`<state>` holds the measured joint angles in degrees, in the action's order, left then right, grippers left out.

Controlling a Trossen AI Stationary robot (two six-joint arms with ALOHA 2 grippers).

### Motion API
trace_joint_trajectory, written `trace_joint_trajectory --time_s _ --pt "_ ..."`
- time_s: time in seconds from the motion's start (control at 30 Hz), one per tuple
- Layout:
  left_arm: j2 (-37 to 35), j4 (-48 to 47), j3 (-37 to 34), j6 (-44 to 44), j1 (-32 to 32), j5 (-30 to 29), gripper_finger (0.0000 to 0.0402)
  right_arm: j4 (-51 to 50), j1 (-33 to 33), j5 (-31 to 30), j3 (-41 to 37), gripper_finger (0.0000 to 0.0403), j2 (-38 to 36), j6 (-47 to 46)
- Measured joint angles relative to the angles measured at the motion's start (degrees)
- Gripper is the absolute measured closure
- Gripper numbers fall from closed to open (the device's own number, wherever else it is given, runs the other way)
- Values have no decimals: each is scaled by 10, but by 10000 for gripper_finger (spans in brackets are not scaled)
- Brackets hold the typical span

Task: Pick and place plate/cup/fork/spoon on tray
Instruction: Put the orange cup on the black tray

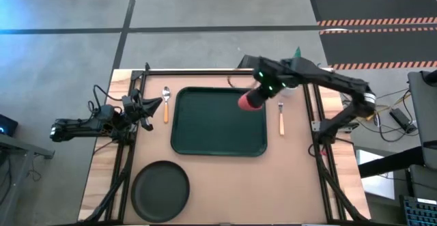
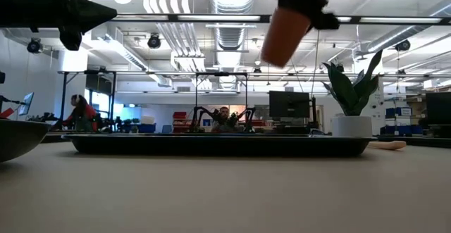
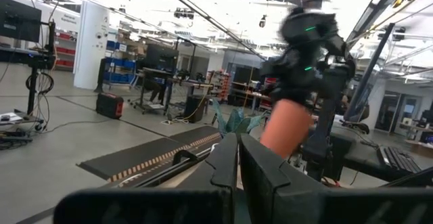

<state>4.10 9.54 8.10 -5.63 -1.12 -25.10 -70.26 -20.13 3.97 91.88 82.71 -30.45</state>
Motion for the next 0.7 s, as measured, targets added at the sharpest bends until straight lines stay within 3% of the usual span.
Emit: trace_joint_trajectory --time_s 0.2,0.43,0.6,0.7 --pt "0 0 0 0 0 0 402 -2 -83 56 1 395 84 90" --pt "0 -2 0 0 0 0 402 -15 -110 66 23 395 180 141" --pt "0 -13 0 0 0 0 402 -49 -110 63 68 395 242 168" --pt "1 -20 -1 -1 0 0 402 -89 -110 16 107 395 275 184"
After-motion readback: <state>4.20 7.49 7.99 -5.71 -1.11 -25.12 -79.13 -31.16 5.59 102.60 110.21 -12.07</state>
